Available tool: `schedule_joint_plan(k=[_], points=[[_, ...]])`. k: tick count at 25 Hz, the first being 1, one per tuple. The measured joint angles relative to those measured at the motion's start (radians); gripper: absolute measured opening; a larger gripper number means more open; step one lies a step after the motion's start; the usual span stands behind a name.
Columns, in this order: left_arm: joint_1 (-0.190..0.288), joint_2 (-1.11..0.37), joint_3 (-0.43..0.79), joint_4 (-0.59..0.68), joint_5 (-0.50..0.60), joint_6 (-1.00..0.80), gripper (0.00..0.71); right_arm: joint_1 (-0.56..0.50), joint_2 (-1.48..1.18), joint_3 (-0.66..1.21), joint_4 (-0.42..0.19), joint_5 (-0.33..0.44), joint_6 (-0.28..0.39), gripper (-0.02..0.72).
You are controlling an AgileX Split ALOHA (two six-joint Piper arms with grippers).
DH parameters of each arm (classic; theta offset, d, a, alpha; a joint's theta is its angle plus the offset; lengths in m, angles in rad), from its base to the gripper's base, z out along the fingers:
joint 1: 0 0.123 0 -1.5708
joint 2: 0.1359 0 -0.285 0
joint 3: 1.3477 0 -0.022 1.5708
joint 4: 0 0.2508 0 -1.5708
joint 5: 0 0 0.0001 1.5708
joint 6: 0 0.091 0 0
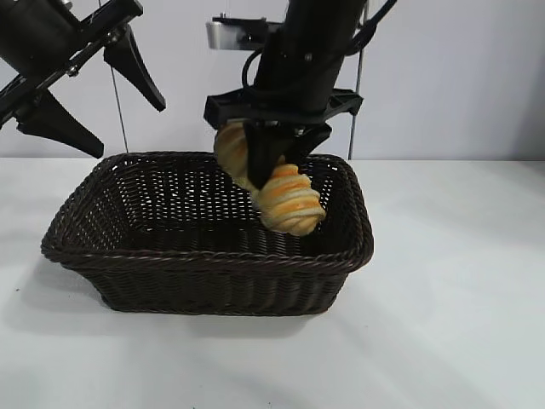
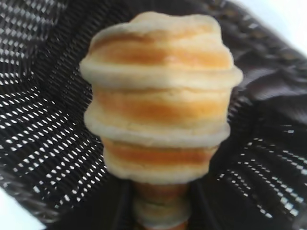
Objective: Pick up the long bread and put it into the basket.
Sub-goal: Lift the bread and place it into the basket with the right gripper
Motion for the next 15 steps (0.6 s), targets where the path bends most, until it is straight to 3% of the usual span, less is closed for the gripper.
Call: schedule_joint_plan(k=[5,12,15], points=[[0.0,0.0,0.0,0.0,0.0,0.0,0.55,0.0,0.0,0.0,0.0,0.003,-0.001,0.396],[0.0,0.0,0.0,0.0,0.0,0.0,0.55,0.0,0.0,-0.001,0.002,0.013,-0.003,0.527],[0.0,0.0,0.0,0.0,0.0,0.0,0.55,0.0,0.0,-0.023,0.002,0.051,-0.003,0.54]])
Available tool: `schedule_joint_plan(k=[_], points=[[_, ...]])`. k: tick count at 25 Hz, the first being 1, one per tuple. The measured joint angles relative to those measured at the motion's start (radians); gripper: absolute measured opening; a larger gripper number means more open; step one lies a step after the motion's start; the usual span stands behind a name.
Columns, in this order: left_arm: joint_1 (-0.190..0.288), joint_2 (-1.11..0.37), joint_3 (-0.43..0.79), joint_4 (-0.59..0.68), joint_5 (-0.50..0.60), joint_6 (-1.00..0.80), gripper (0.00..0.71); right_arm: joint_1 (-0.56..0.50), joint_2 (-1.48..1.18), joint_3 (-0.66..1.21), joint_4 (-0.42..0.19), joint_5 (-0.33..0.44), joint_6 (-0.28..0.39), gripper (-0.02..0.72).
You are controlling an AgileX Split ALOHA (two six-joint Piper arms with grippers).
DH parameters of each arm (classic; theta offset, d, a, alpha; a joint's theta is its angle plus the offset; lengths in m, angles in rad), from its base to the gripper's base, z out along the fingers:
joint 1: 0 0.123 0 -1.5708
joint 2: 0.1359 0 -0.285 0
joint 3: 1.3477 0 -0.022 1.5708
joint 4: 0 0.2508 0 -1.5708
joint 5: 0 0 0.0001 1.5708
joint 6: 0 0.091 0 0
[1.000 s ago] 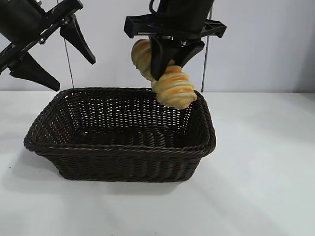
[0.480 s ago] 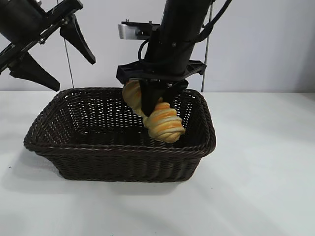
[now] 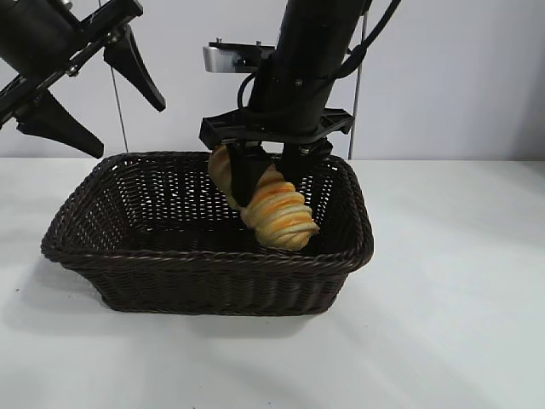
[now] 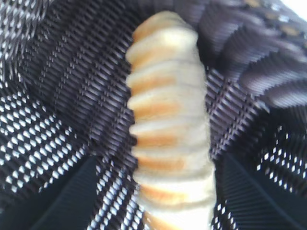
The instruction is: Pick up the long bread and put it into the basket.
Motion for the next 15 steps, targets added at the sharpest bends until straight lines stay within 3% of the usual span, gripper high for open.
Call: schedule_joint_plan(k=[9,15], points=[[0.0,0.0,0.0,0.001,0.0,0.0,0.55,-0.012,0.0,-0.236,-0.004,0.186,0.049,0.549],[0.0,0.0,0.0,0.001,0.0,0.0,0.55,-0.078,-0.011,-0.332,0.006,0.212,0.08,0.549]])
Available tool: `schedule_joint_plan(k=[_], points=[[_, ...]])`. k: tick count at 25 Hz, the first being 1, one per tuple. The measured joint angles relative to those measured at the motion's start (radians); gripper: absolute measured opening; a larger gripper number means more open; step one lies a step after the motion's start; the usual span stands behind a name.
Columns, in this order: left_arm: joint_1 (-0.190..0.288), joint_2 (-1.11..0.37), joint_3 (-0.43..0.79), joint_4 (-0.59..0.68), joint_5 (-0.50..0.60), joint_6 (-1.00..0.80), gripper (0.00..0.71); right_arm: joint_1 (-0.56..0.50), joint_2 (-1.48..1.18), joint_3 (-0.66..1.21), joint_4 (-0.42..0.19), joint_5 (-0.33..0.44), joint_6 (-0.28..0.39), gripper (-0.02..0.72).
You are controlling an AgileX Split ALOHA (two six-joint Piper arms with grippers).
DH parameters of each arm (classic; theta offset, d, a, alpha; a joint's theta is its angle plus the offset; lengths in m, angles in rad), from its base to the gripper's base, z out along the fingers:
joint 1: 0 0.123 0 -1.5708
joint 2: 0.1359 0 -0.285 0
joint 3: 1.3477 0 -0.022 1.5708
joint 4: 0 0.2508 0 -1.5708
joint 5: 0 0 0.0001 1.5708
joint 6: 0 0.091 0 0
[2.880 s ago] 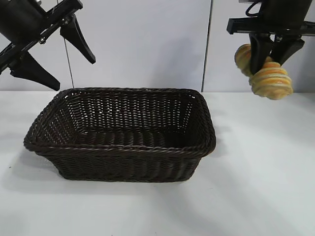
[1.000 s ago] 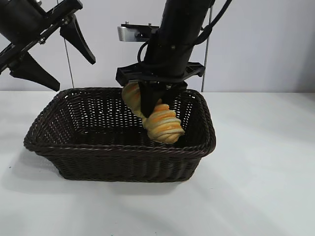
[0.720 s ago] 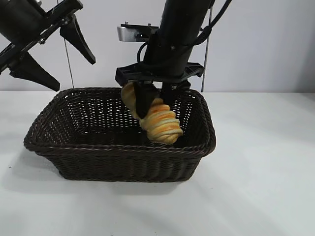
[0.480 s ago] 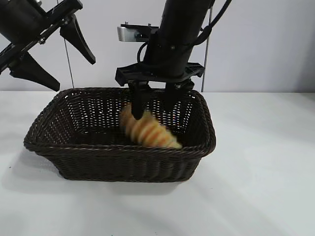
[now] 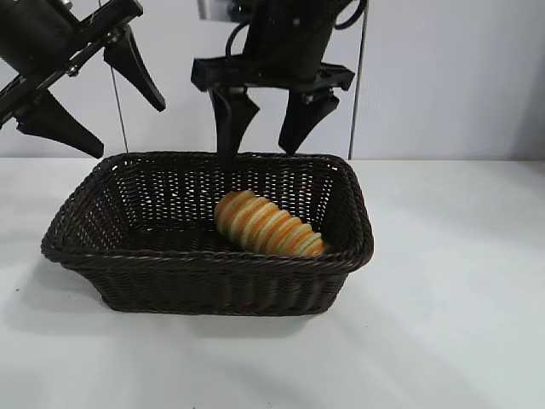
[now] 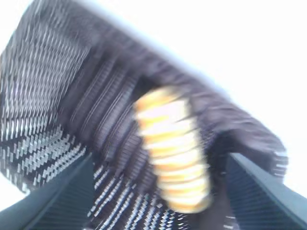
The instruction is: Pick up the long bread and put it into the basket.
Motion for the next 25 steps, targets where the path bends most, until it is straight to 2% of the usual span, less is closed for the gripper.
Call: schedule_joint_plan(k=[10,25], points=[[0.0,0.0,0.0,0.02,0.0,0.0,0.55,-0.127,-0.004,0.0,0.037,0.002,0.015,0.549],[0.0,0.0,0.0,0.022,-0.001,0.0,0.55,-0.128,-0.006,0.0,0.037,0.002,0.02,0.549]])
